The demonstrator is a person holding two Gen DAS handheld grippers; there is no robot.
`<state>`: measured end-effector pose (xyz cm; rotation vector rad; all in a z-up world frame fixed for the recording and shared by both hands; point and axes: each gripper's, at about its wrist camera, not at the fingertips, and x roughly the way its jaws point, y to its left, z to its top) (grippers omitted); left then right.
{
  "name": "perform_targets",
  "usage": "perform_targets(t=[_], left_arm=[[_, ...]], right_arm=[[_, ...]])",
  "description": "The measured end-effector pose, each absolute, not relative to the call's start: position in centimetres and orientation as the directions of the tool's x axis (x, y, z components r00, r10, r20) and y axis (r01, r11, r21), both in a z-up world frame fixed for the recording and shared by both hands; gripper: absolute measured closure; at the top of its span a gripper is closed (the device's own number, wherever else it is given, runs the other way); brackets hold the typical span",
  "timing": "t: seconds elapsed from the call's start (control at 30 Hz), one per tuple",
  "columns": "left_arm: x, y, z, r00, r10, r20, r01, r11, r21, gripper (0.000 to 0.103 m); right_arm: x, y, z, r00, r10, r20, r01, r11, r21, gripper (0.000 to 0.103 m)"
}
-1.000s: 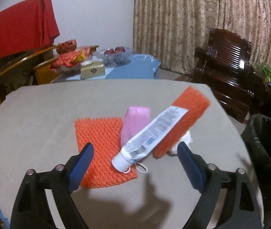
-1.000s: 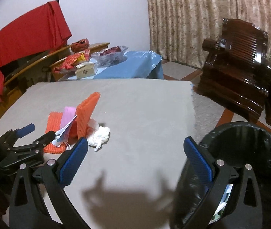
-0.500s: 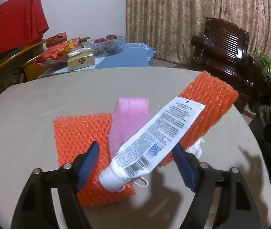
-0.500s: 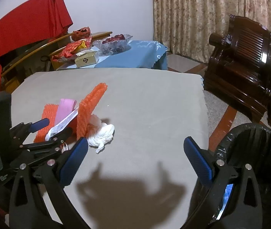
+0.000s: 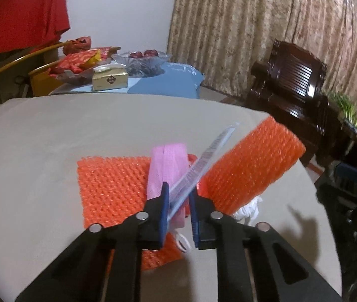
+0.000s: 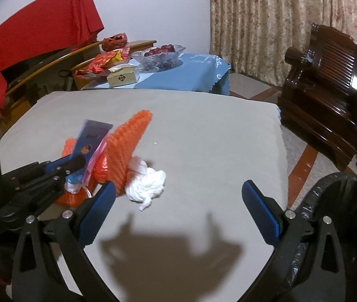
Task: Collect trash
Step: 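Close the left tool on the white squeeze tube, then grasp the orange foam net sleeve with the right tool while the left tool holds the tube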
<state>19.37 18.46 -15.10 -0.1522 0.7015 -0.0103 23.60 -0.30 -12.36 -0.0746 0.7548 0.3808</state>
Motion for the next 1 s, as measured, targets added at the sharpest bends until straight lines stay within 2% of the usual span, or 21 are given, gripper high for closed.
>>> perform_targets(t=[0.37,0.4,0.5,0.57,0.63,0.67,0.73,0.77,0.83,1.0], left_arm=[[18.0,21.4,-13.5,0.788,-0.071,-0.612,-0.081,0.973,-0.217,0.090],[17.8,21.6,-13.4,0.789,-0.076,-0.610,-0.083,0.970,-0.227,0.090],[17.4,21.9,-13.2,0.793,-0.074,-0.605,-0.086,0.969,-0.231,0.090],[17.3,22.0,-13.3,0.792,-0.072,-0.606,-0.086,0.970,-0.228,0.090],[17.5,21.9,-13.6,0.783,-0.085,-0.616,-0.079,0.969,-0.234,0.090],[17.5,21.8,-13.7,0.780,-0.091,-0.620,-0.074,0.969,-0.236,0.090],[17.3,21.4,-14.1,0.773,-0.101,-0.627,-0.060,0.971,-0.230,0.089],[17.2,21.2,-14.3,0.770,-0.101,-0.630,-0.054,0.973,-0.222,0.087],[17.2,20.7,-14.9,0.758,-0.100,-0.644,-0.044,0.978,-0.204,0.065],[17.7,19.9,-16.3,0.734,-0.093,-0.673,-0.045,0.982,-0.186,0.047]], right_arm=[[24.5,3.9,-12.0,0.647,0.369,-0.667,-0.438,0.896,0.071,0.006],[24.5,4.2,-12.0,0.646,0.371,-0.667,-0.442,0.895,0.070,0.009],[25.2,5.3,-12.3,0.628,0.374,-0.682,-0.457,0.887,0.065,0.027],[25.6,5.7,-12.6,0.614,0.376,-0.694,-0.460,0.885,0.072,0.034],[25.8,6.0,-12.9,0.599,0.377,-0.706,-0.465,0.882,0.077,0.053],[26.0,6.2,-13.1,0.588,0.381,-0.713,-0.471,0.878,0.082,0.057],[25.9,6.4,-13.4,0.572,0.394,-0.719,-0.485,0.870,0.091,0.078],[25.9,6.5,-13.5,0.563,0.399,-0.724,-0.492,0.865,0.094,0.082],[25.7,6.3,-13.7,0.560,0.405,-0.723,-0.499,0.861,0.096,0.090],[25.9,5.8,-14.2,0.558,0.402,-0.726,-0.487,0.867,0.105,0.090]])
